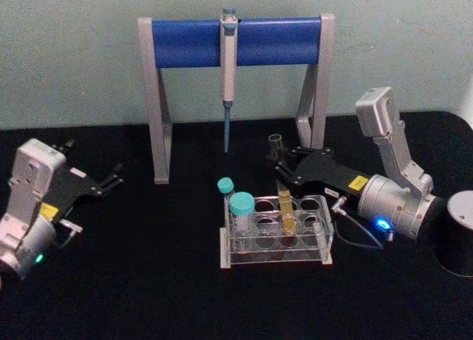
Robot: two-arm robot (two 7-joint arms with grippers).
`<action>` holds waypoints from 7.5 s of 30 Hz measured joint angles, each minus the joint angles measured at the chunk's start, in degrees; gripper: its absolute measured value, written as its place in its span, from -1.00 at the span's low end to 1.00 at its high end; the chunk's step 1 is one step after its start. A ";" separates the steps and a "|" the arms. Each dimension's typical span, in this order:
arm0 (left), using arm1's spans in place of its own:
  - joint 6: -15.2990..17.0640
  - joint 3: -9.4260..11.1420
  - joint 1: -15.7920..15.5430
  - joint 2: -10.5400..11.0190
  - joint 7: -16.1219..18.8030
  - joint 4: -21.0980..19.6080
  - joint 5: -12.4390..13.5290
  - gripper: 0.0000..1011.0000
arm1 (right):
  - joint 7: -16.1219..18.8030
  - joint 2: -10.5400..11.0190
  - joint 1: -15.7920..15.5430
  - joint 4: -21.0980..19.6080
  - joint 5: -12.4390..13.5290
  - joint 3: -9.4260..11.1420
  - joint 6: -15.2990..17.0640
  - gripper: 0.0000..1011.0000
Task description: Pick up the test tube from the test tube rack, shake it, then place it back into the test tube rack.
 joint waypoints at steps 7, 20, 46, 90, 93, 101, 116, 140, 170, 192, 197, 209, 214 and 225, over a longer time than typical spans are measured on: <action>0.00 0.00 0.00 0.00 0.00 0.00 0.00 0.98 | 1.02 0.55 -0.81 -1.37 1.82 0.91 -1.47 -0.54; 0.00 0.00 0.00 0.00 0.00 0.00 0.00 0.98 | 1.24 1.97 -3.27 -7.46 7.80 5.08 -6.51 -0.54; 0.00 0.00 0.00 0.00 0.00 0.00 0.00 0.98 | -2.66 -0.47 -5.34 -8.25 3.45 8.83 -15.26 -0.54; 0.00 0.00 0.00 0.00 0.00 0.00 0.00 0.98 | 3.35 12.88 -4.80 -11.86 5.44 6.98 -7.47 -0.54; 0.00 0.00 0.00 0.00 0.00 0.00 0.00 0.98 | -2.15 12.60 -5.37 -13.01 -1.71 6.77 -9.88 -0.54; 0.00 0.00 0.00 0.00 0.00 0.00 0.00 0.98 | -11.40 7.17 -5.23 -11.31 -10.65 6.57 -14.71 -0.54; 0.00 0.00 0.00 0.00 0.00 0.00 0.00 0.98 | 3.54 1.53 -2.98 -6.15 8.73 8.91 -10.31 -0.54; 0.00 0.00 0.00 0.00 0.00 0.00 0.00 0.98 | 0.22 8.96 -3.93 -8.72 3.97 7.33 -10.45 -0.54; 0.00 0.00 0.00 0.00 0.00 0.00 0.00 0.98 | 14.57 3.29 -0.94 -2.90 19.88 7.07 -7.35 -0.54; 0.00 0.00 0.00 0.00 0.00 0.00 0.00 0.98 | -2.37 9.71 -2.93 -9.39 2.68 5.84 -10.11 -0.54; 0.00 0.00 0.00 0.00 0.00 0.00 0.00 0.98 | -6.46 6.22 -2.02 -8.05 -0.84 5.47 -11.21 -0.54; 0.00 0.00 0.00 0.00 0.00 0.00 0.00 0.98 | -1.41 0.03 -0.53 -5.10 4.75 5.44 -9.72 -0.54; 0.00 0.00 0.00 0.00 0.00 0.00 0.00 0.98 | 5.79 1.17 -0.06 -4.58 11.98 5.65 -5.93 -0.54; 0.00 0.00 0.00 0.00 0.00 0.00 0.00 0.98 | 9.82 8.52 -0.98 -6.38 16.15 5.74 -0.45 -0.54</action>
